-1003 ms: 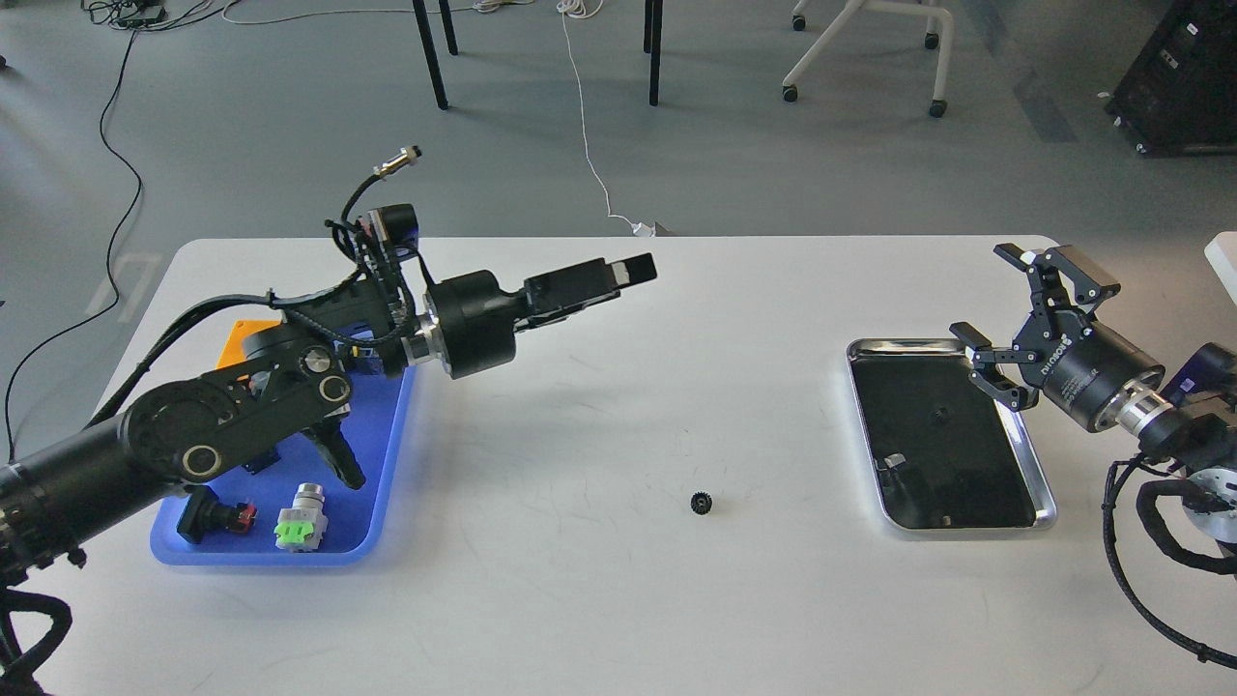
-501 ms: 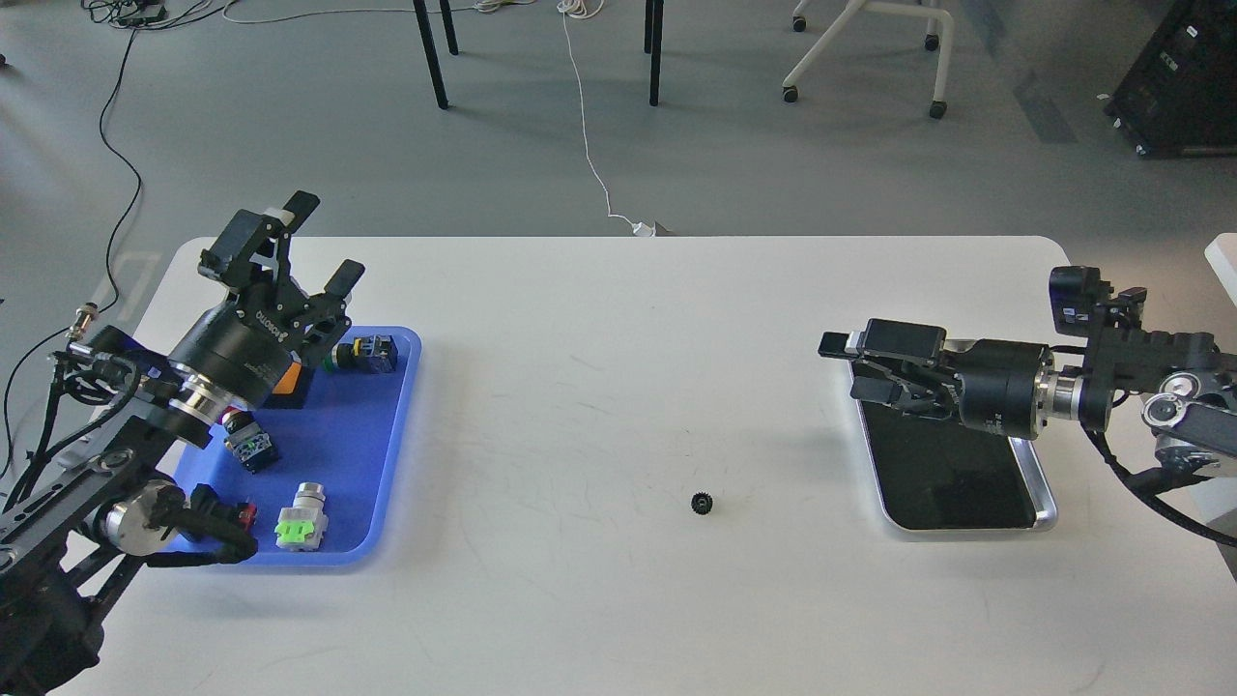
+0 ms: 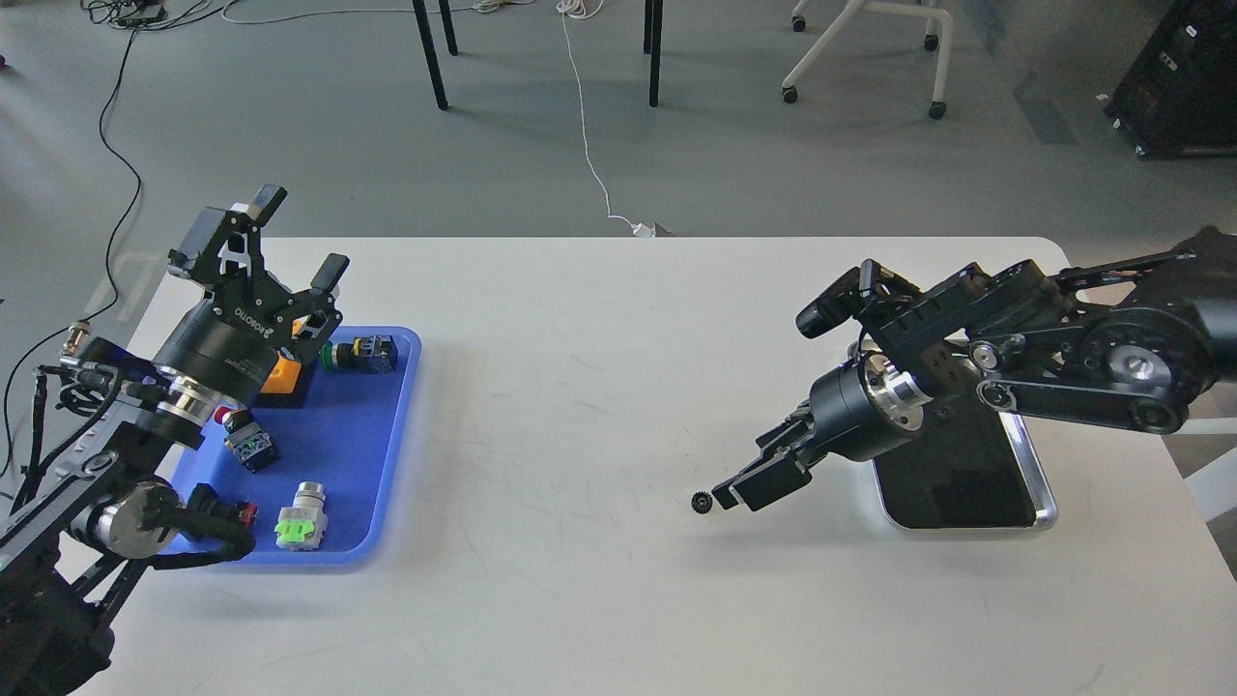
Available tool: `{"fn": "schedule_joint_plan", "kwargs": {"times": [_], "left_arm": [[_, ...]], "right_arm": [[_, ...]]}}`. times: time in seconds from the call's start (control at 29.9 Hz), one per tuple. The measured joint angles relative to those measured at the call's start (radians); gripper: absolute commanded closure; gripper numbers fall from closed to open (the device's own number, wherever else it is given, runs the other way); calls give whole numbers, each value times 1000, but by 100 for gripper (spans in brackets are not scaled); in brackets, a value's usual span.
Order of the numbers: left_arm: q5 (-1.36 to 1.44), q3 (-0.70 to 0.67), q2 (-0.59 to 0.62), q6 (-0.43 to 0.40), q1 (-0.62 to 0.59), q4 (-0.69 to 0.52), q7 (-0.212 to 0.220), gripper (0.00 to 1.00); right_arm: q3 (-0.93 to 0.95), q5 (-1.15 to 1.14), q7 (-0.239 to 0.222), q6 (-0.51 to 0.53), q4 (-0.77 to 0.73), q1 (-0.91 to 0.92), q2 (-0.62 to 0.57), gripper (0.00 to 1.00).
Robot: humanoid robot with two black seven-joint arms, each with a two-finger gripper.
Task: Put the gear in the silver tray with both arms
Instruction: 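Reach the right gripper down toward the gear on the table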
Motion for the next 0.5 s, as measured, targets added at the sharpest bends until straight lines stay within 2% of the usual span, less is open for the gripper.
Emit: {"fn": "schedule_joint_plan", "kwargs": {"times": [0.23, 0.5], "left_arm": [[0, -19, 4, 0, 11, -2, 1, 2], [0, -30, 5, -1, 38, -34, 5, 2]], "right_arm": [[-133, -49, 0, -145, -70, 29, 193, 2], [-188, -101, 0, -209, -105, 40, 285, 2]]}}
